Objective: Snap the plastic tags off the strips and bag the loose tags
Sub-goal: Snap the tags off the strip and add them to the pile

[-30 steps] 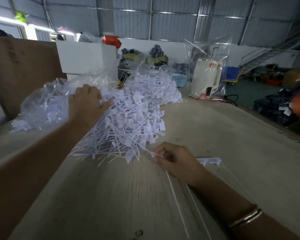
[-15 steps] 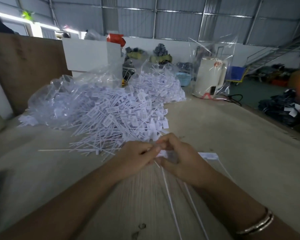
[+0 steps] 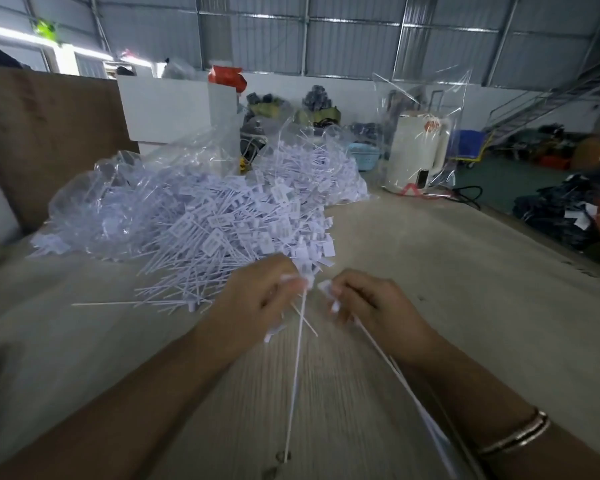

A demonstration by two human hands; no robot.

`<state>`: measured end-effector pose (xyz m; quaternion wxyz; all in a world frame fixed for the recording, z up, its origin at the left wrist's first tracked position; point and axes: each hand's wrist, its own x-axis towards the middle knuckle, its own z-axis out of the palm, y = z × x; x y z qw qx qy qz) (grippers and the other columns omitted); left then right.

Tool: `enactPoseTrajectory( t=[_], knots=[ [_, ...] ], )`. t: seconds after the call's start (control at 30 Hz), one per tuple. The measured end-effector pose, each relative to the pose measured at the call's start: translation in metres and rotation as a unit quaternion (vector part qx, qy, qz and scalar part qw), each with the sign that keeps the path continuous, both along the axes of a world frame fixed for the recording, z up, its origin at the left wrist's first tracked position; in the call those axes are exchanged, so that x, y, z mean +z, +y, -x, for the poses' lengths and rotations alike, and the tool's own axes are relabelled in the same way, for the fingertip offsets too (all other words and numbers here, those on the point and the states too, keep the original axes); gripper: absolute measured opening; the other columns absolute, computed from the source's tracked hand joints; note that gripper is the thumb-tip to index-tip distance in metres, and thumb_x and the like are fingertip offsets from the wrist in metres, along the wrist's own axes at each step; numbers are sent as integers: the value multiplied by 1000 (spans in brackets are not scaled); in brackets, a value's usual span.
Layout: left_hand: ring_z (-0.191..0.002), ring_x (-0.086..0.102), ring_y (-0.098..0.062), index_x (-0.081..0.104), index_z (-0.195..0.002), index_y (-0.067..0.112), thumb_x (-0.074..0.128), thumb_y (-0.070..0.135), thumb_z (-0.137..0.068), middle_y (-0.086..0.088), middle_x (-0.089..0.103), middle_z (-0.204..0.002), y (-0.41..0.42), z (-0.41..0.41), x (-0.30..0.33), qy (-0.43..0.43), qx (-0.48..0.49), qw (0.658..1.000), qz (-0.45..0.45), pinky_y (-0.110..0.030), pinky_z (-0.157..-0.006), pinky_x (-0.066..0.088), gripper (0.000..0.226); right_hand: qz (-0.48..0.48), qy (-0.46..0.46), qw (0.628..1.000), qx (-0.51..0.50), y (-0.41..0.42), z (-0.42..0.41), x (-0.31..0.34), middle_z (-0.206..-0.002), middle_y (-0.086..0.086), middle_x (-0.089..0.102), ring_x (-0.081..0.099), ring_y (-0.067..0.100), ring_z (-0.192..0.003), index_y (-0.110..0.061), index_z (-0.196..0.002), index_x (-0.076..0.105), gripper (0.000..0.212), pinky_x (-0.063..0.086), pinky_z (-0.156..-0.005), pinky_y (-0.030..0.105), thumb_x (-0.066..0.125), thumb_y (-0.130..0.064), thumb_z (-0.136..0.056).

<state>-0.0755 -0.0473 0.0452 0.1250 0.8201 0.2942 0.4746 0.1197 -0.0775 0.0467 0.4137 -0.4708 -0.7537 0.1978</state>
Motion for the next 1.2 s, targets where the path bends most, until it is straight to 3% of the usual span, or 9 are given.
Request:
enactPoseTrajectory(
  t=[0.13, 0.37, 0.53, 0.6, 0.67, 0.73, 0.87, 1.03, 1.2],
  knots=[
    [-57, 48, 0, 55, -75, 23, 44, 40, -91, 9, 52, -64, 36, 47, 38, -189, 183, 965, -16, -11, -53, 35, 25, 9, 129, 987, -94, 6, -25, 4, -70, 2, 62, 57, 14, -60, -13, -74, 57, 20, 46, -65, 32, 53, -16, -93],
    [-96, 50, -41, 62, -94, 2, 71, 21, -81, -22, 55, -103, 102, 70, 34, 126, 407, 901, -80, -49, -82, 39, 25, 8, -75, 995, -71, 9, -7, -13, -70, -10, 60, 52, 1, -59, -28, -80, 58, 11, 40, -58, 21, 63, -35, -87],
    [-83, 51, -19, 57, -84, 13, 54, 28, -85, -4, 57, -86, 59, 37, 45, 33, 259, 942, -210, -31, -74, 34, 15, -36, -45, 994, -92, 6, -8, -11, -78, -12, 61, 55, 1, -69, -34, -85, 55, 16, 41, -62, 17, 70, -30, -81],
    [-64, 48, -2, 53, -72, 25, 46, 50, -88, 13, 52, -67, 29, 12, 37, 65, 126, 989, -51, -19, -63, 37, 31, -60, -60, 993, -79, 5, -1, -10, -78, -10, 60, 55, 4, -66, -35, -92, 49, 25, 41, -59, 21, 70, -30, -80],
    [-50, 48, -2, 53, -61, 25, 39, 65, -86, 7, 52, -54, 8, -11, 19, 149, 56, 980, 119, -22, -56, 40, 50, -83, -64, 993, -57, 3, 6, -11, -72, -13, 57, 53, 4, -60, -33, -94, 45, 30, 40, -55, 22, 71, -29, -79],
    [-48, 51, -1, 56, -52, 27, 45, 54, -89, 8, 56, -50, 2, -21, 1, 151, 8, 968, 202, -23, -57, 42, 47, -73, -56, 996, -18, -1, 10, -11, -73, -15, 59, 56, 3, -63, -33, -93, 44, 30, 45, -59, 23, 70, -26, -79],
    [-42, 46, -5, 56, -51, 21, 51, 29, -94, 8, 53, -45, 7, -12, -11, -9, -29, 951, 308, -20, -46, 36, 44, -20, -54, 998, 11, 2, -1, -9, -86, -10, 65, 61, 7, -77, -24, -97, 54, 19, 47, -69, 26, 64, -26, -81],
    [-40, 48, 0, 54, -61, 23, 50, 23, -95, 11, 53, -46, 6, -5, -13, 47, -17, 976, 210, -17, -47, 39, 34, -66, -201, 976, -50, 6, -6, -9, -78, -8, 66, 56, 7, -68, -26, -90, 68, 13, 41, -61, 21, 62, -37, -86],
    [-46, 54, -8, 59, -71, 21, 55, 25, -93, 0, 54, -57, 4, -1, -3, 30, -18, 996, 81, -30, -50, 44, 22, -22, -72, 997, 1, 3, -1, -5, -55, -15, 59, 57, 5, -51, -27, -67, 62, 28, 45, -58, 24, 54, -21, -94]
  ],
)
